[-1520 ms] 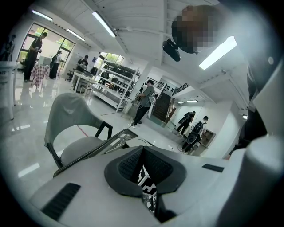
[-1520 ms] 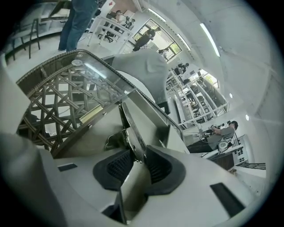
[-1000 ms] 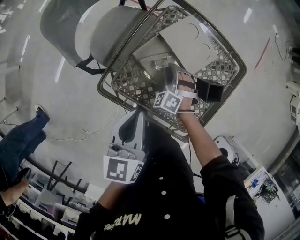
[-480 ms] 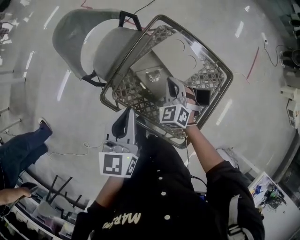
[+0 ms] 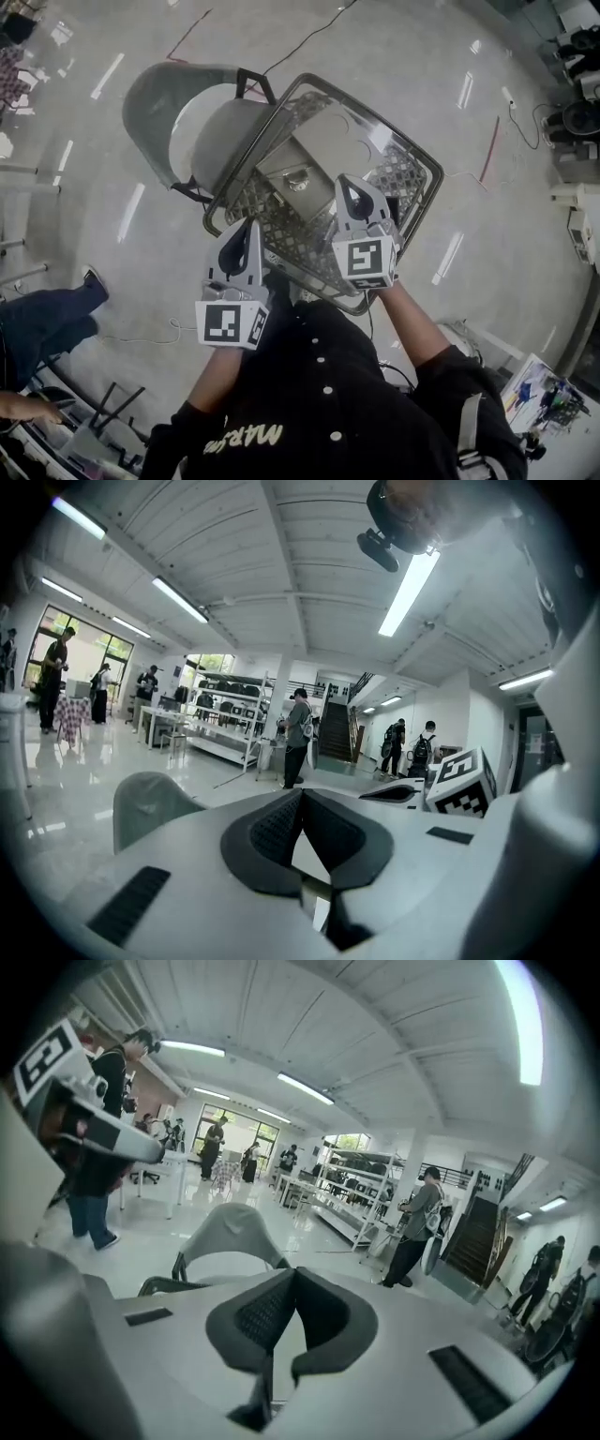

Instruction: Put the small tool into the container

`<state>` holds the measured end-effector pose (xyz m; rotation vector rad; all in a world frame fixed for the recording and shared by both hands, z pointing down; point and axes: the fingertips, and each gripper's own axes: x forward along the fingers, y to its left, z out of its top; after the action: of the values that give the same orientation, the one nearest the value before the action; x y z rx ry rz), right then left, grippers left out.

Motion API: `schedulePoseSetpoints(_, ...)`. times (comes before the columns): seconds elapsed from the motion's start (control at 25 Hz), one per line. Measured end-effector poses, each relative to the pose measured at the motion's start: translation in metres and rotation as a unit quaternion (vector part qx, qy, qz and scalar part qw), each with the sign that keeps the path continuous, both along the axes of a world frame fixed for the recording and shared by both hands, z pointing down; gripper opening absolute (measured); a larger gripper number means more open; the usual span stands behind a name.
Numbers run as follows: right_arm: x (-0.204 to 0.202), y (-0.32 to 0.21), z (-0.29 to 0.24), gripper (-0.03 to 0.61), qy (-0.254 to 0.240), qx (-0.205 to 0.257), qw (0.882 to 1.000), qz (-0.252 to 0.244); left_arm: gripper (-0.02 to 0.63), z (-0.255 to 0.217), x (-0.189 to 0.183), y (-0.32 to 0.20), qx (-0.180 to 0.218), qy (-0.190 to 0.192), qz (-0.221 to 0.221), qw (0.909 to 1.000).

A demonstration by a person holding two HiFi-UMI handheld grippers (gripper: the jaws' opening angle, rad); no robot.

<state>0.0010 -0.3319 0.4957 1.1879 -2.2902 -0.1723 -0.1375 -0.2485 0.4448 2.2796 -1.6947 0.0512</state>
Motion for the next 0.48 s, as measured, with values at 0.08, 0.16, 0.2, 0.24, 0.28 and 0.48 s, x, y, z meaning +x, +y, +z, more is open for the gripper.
schedulePoseSetpoints(0.08,0.007,0.004,-0.021,0.014,-0.019,0.008,1.0,0.007,0.026,-0.01,0.001,0.0,0.011,-0.001,-0.001,0.9999)
schedulePoseSetpoints(0.16,0.014,0.006,-0.041,0.014,-0.039,0.016,0.999,0.017,0.026,-0.019,0.002,-0.002,0.022,0.003,-0.002,0.9997)
schedulePoseSetpoints(0.2,0.017,0.007,-0.051,0.014,-0.048,0.023,0.998,0.022,0.026,-0.023,0.002,-0.003,0.028,0.005,-0.003,0.9996)
schedulePoseSetpoints(0.24,0.021,0.008,-0.061,0.014,-0.057,0.034,0.997,0.027,0.026,-0.026,0.001,-0.005,0.032,0.007,-0.005,0.9995)
schedulePoseSetpoints(0.28,0.026,0.008,-0.073,0.014,-0.069,0.051,0.996,0.032,0.026,-0.029,0.001,-0.007,0.036,0.009,-0.008,0.9993)
schedulePoseSetpoints(0.48,0.049,0.016,-0.128,0.014,-0.136,0.094,0.984,0.06,0.026,-0.05,0.002,-0.014,0.06,0.014,-0.016,0.998)
